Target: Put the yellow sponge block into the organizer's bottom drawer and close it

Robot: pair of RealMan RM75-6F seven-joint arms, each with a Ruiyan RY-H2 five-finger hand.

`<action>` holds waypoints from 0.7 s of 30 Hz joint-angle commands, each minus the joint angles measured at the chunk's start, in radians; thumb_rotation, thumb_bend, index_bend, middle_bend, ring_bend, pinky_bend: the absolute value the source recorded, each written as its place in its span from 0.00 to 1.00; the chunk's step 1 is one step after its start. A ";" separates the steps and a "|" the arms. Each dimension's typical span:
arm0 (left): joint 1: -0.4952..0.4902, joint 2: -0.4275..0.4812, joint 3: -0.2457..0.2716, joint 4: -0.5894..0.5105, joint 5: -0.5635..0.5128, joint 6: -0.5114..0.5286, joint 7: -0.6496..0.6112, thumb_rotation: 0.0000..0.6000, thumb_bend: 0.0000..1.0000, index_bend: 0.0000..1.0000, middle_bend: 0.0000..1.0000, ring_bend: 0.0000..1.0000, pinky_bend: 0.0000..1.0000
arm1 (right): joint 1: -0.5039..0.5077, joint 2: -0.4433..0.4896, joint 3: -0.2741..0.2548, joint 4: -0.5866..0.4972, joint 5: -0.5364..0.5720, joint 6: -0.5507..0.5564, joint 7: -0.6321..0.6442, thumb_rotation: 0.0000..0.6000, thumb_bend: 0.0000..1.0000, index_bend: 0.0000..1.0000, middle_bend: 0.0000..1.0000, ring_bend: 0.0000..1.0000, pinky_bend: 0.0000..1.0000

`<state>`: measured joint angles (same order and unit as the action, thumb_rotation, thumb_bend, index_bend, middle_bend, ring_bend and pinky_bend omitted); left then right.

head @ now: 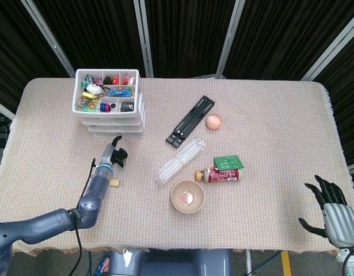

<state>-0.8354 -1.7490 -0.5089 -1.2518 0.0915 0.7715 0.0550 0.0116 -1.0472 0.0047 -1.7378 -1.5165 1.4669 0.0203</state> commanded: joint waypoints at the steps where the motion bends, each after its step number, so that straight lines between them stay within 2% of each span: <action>1: 0.003 -0.002 -0.024 0.012 -0.028 -0.037 -0.026 1.00 1.00 0.00 0.99 0.87 0.67 | 0.000 0.000 0.000 0.000 0.001 0.000 0.001 1.00 0.10 0.16 0.00 0.00 0.00; 12: -0.004 -0.013 -0.038 0.035 -0.002 -0.078 -0.059 1.00 1.00 0.09 0.99 0.87 0.67 | 0.000 0.001 0.000 -0.002 0.002 -0.002 0.004 1.00 0.10 0.16 0.00 0.00 0.00; 21: 0.004 -0.011 -0.015 0.027 0.024 -0.087 -0.069 1.00 1.00 0.17 0.99 0.87 0.67 | 0.000 0.002 0.001 -0.003 0.005 -0.002 0.002 1.00 0.10 0.16 0.00 0.00 0.00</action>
<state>-0.8335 -1.7612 -0.5268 -1.2227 0.1127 0.6849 -0.0134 0.0111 -1.0455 0.0059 -1.7404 -1.5118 1.4648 0.0228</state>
